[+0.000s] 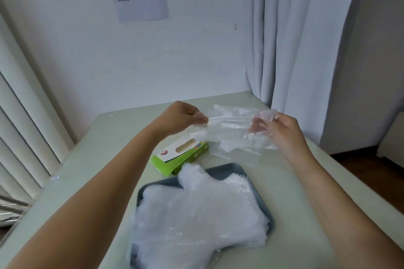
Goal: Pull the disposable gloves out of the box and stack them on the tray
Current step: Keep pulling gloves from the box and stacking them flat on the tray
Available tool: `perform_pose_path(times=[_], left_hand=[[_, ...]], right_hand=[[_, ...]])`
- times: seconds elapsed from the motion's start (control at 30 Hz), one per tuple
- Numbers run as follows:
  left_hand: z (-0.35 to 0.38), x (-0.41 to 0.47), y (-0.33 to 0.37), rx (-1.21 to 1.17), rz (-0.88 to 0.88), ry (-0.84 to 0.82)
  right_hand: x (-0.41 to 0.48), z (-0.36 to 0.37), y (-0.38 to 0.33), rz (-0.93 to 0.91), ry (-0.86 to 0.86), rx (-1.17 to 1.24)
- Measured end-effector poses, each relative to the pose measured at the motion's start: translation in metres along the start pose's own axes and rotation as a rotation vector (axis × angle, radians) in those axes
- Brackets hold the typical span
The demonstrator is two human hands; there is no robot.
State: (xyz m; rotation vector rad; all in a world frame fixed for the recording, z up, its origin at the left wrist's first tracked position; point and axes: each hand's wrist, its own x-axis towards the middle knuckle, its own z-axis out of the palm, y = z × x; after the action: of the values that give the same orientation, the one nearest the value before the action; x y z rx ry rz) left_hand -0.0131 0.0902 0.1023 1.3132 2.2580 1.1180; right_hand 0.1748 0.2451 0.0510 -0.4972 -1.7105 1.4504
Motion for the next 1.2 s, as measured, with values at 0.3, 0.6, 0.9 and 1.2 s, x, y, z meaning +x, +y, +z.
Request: perform_pose_path(times=[0.3, 0.6, 0.9, 1.2], left_hand=[[-0.044, -0.055, 0.003, -0.332, -0.146, -0.304], [-0.056, -0.087, -0.008, -0.036, -0.006, 0.18], [-0.069, -0.108, -0.003, -0.34, -0.104, -0.096], [-0.067, -0.11, -0.018, -0.399, -0.278, -0.132]], right_hand=[[-0.023, 0.02, -0.045, 0.197, -0.189, 0.073], [-0.039, 0.027, -0.055, -0.072, -0.233, -0.358], [-0.041, 0.031, -0.068, 0.028, -0.226, -0.185], [-0.032, 0.031, -0.065, 0.203, -0.325, -0.057]])
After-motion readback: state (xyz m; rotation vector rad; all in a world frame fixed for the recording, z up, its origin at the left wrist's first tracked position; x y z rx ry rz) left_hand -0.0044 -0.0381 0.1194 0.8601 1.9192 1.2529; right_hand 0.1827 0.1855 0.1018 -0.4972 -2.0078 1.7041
